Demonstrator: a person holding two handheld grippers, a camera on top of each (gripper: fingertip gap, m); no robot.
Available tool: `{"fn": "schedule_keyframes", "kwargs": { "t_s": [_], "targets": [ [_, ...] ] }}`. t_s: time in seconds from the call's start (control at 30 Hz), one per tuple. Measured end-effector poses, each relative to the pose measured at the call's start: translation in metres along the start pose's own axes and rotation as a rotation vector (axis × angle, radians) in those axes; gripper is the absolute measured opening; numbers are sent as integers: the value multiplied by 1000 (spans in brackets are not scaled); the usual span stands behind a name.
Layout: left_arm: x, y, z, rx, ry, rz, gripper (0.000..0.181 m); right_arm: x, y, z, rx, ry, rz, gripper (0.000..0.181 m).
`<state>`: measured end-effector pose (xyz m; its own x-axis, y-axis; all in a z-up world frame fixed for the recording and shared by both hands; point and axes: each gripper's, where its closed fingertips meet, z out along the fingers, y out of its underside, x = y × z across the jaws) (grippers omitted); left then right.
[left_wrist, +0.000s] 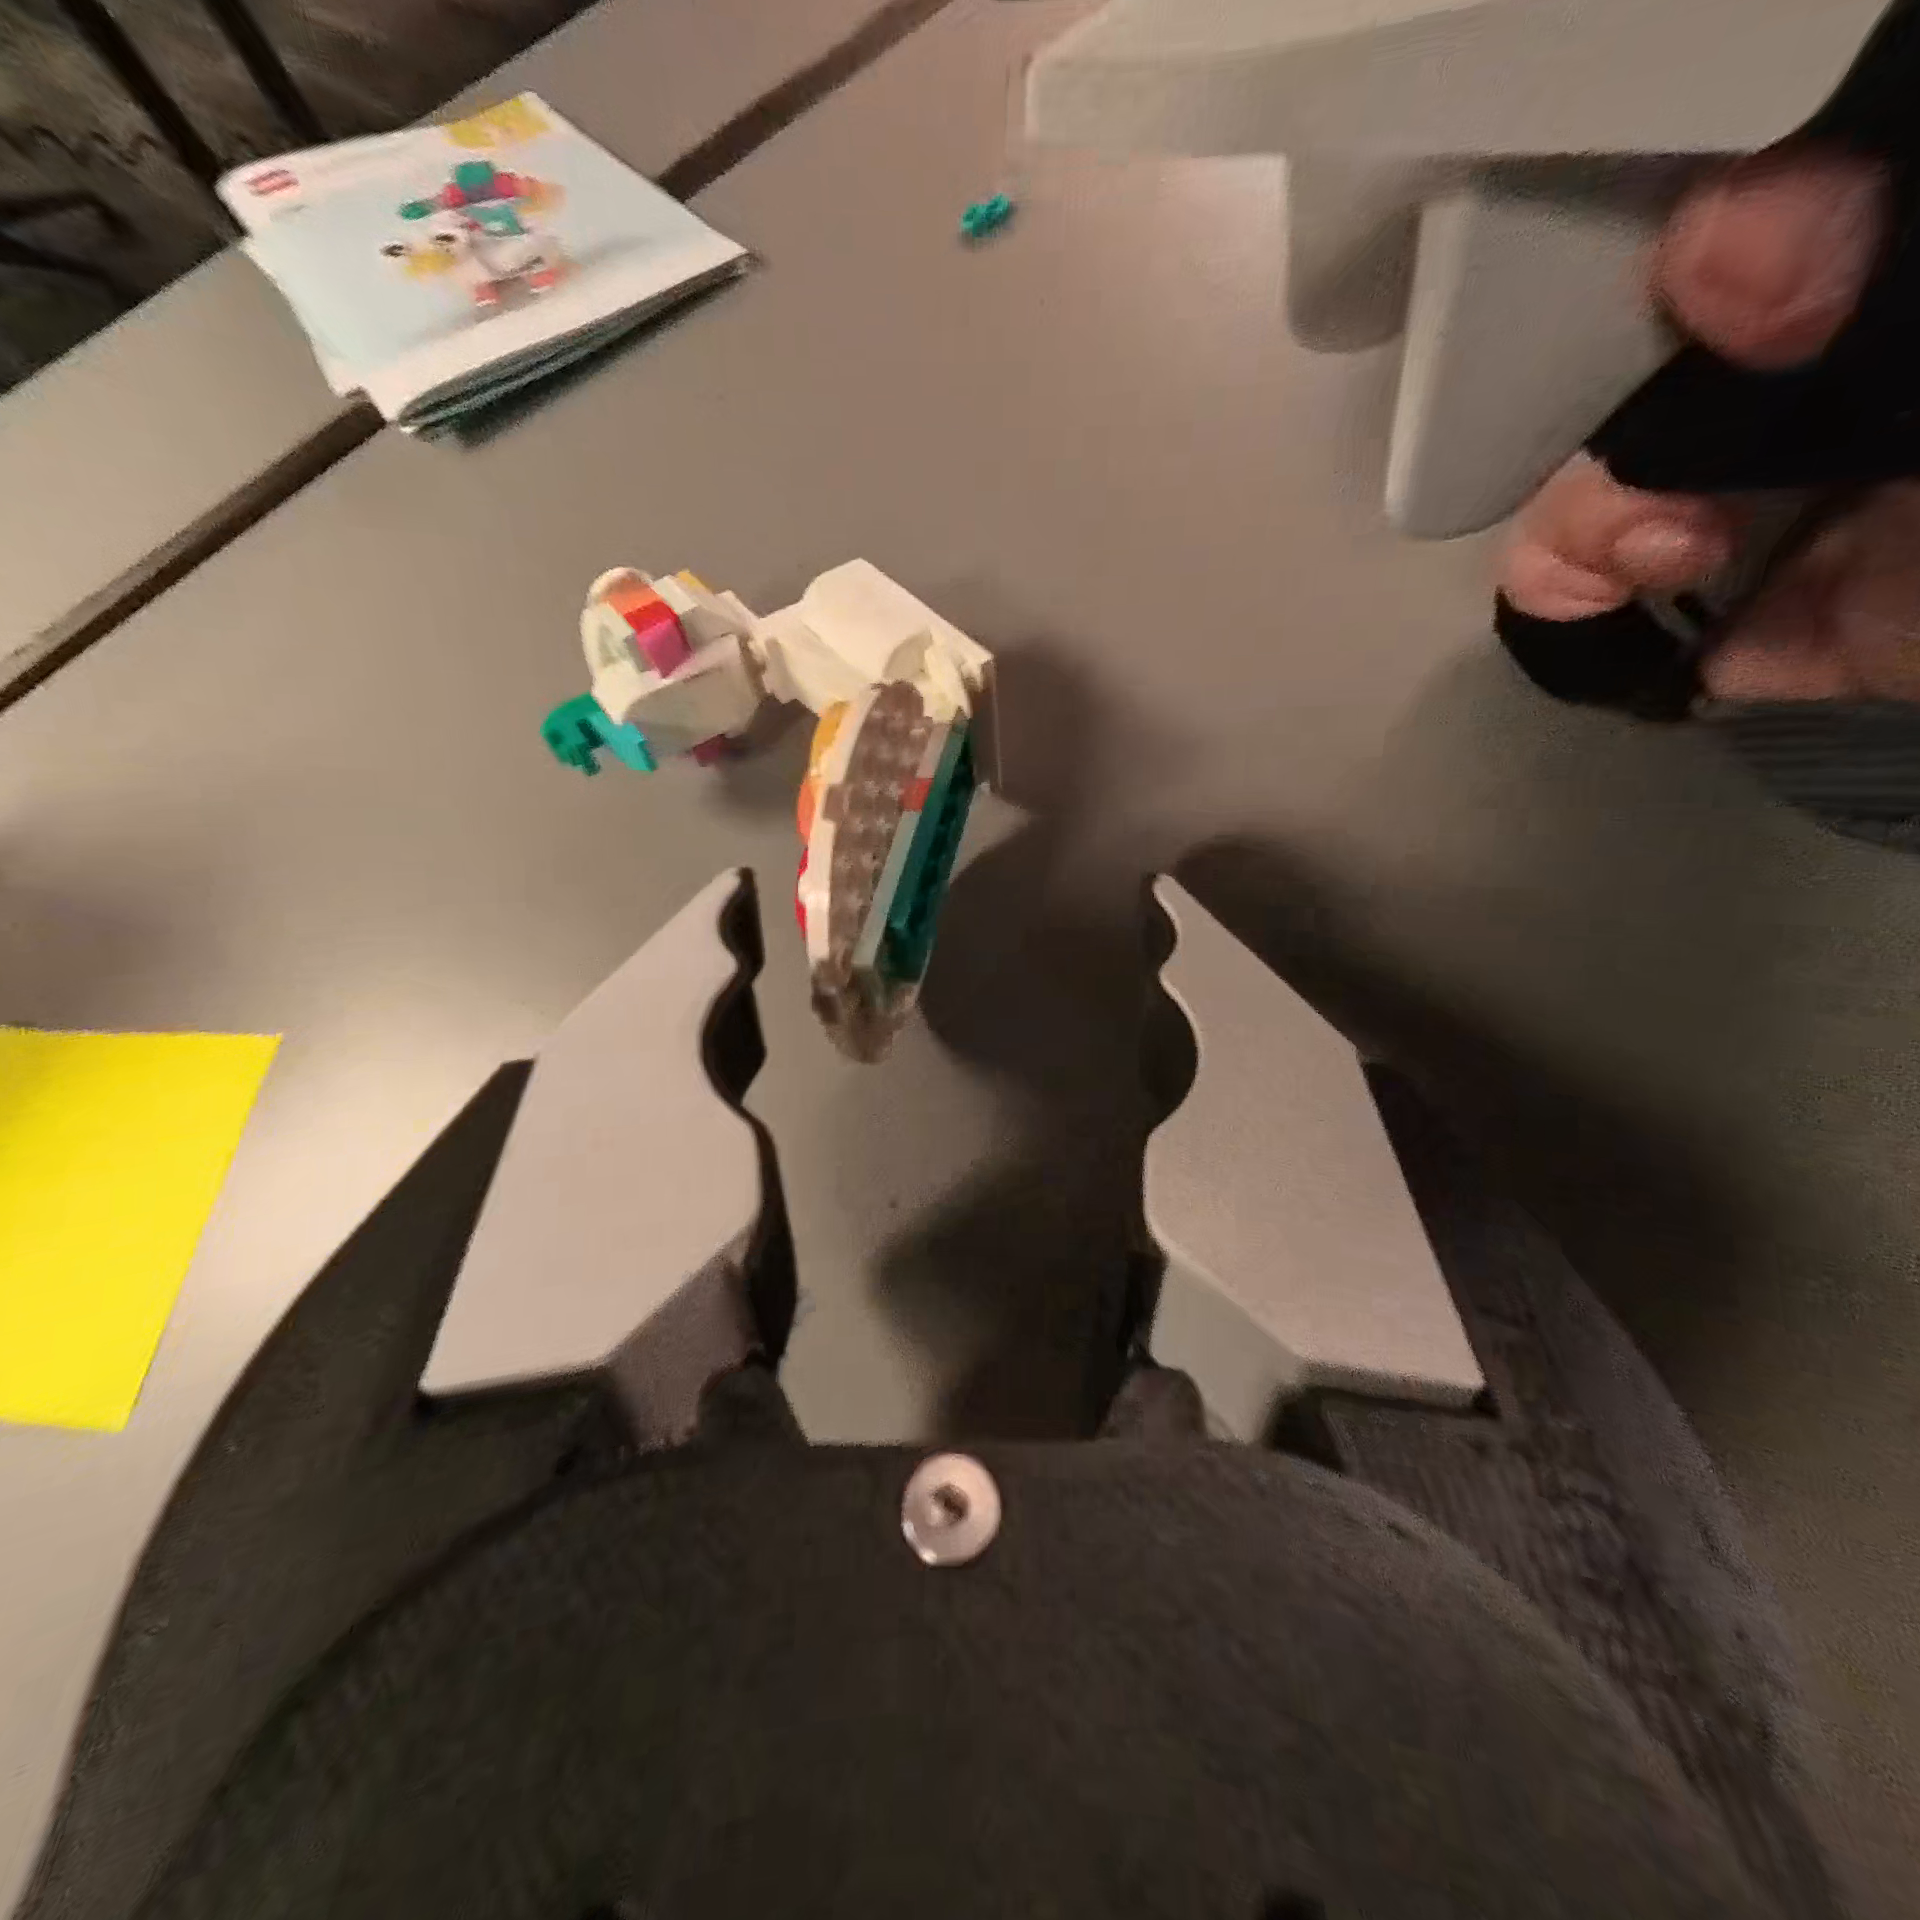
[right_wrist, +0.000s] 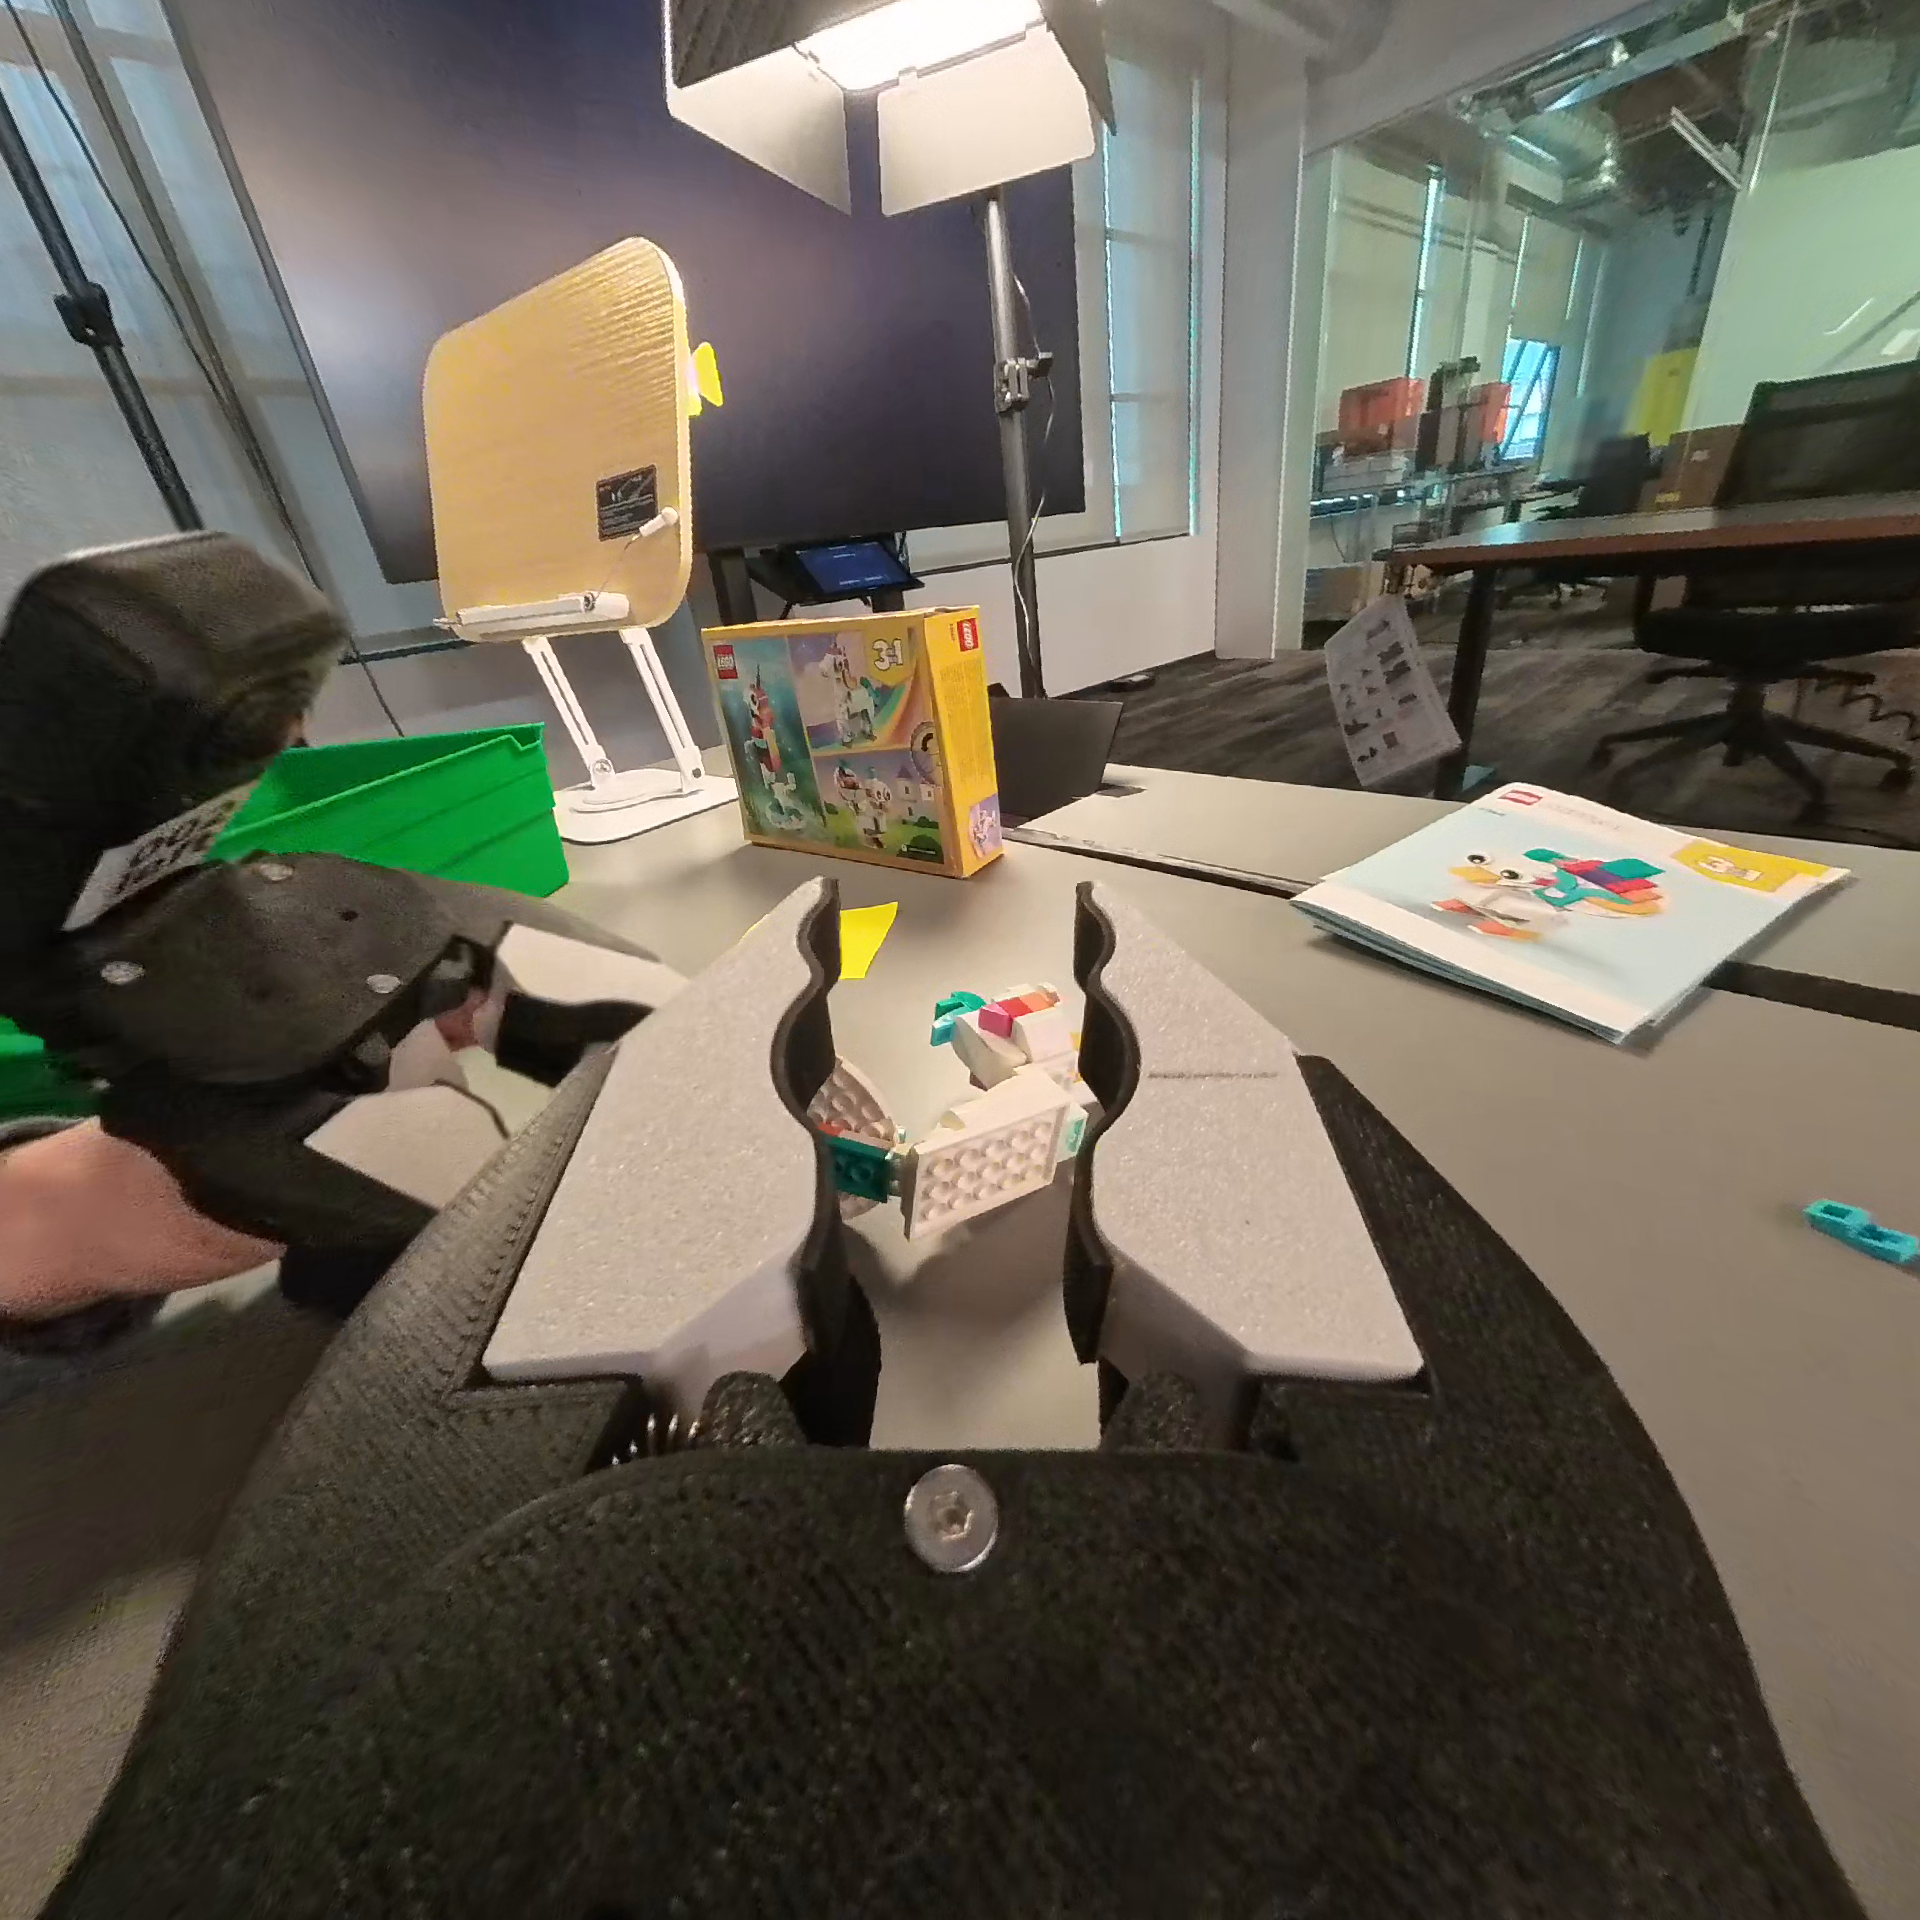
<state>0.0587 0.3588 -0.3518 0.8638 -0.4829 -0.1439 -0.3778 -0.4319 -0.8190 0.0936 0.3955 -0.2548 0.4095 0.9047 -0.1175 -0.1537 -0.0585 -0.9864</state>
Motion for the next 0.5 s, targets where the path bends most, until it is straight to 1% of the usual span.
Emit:
{"fn": "schedule_keyframes", "kwargs": {
  "t_s": [0.03,0.1,0.17,0.27,0.33,0.43,0.5],
  "targets": [
    [2,-4,1,13,24,7,65,0,0,0,-3,0,-2,43],
    [1,-9,1,38,29,39,47,2,0,0,-6,7,-18,43],
    [2,-4,5,-1,41,72,24,4,0,-1,-11,16,-28,43],
    [5,0,7,-19,25,137,18,18,0,-5,-22,76,-40,43],
    [6,1,5,-16,-4,196,18,36,-1,-11,-29,161,-55,43],
    [8,3,-1,-15,-2,243,18,64,-4,-21,-32,269,-69,42],
    [4,1,-6,29,-39,286,18,87,-6,-28,-55,371,-129,42]
  ]
}}
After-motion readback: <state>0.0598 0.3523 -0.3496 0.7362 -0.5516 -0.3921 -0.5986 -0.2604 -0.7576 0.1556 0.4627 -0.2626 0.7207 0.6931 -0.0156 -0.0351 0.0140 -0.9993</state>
